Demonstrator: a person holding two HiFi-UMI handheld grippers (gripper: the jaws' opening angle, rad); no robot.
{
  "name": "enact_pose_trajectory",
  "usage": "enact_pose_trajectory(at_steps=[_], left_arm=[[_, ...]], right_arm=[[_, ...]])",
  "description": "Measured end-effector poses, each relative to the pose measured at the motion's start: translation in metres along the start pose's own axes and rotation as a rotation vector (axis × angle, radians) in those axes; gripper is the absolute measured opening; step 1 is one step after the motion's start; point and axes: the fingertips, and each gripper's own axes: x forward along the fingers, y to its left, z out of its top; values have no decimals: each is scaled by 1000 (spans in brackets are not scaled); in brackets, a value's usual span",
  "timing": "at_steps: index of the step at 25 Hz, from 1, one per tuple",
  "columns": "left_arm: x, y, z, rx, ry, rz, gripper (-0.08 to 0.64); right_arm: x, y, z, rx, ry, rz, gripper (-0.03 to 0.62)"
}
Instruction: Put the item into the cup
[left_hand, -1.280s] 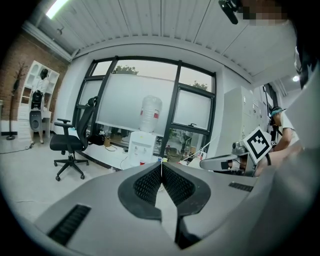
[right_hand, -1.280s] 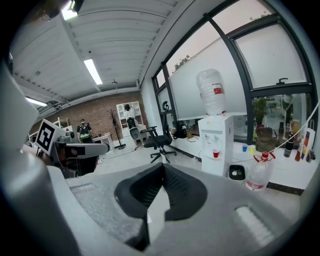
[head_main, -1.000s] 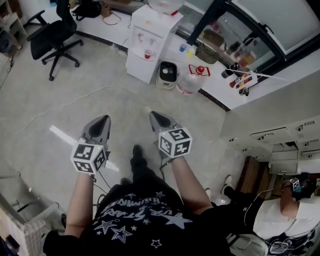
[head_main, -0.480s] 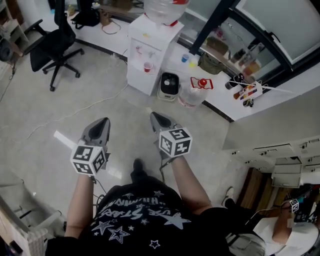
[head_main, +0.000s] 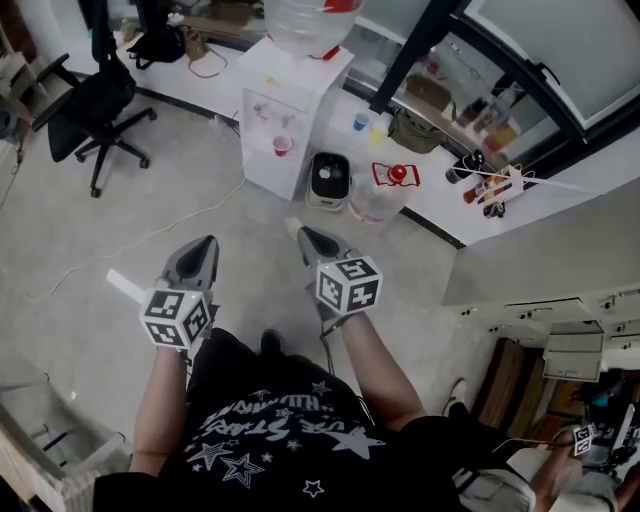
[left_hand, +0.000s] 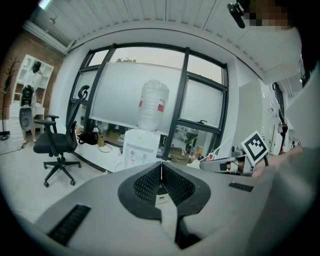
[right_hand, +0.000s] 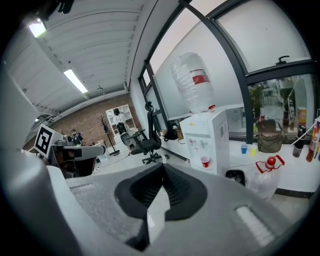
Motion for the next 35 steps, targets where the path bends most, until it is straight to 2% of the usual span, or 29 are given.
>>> enact_pose_trajectory(at_steps=[8,15,26,35], left_arm=[[39,4,0,-4,34,-37,9],[86,27,0,-11,69,-96,9],[175,94,16,-26,114,-154,9],[257,163,13,-41,200,-201,9]], right_arm=[[13,-18,-13,26,50,-13,2],[40,-49,-8,39,72,-75,2],[126,-91,13,96,100,-151,2],[211,-138,29,139,158,-250,2]])
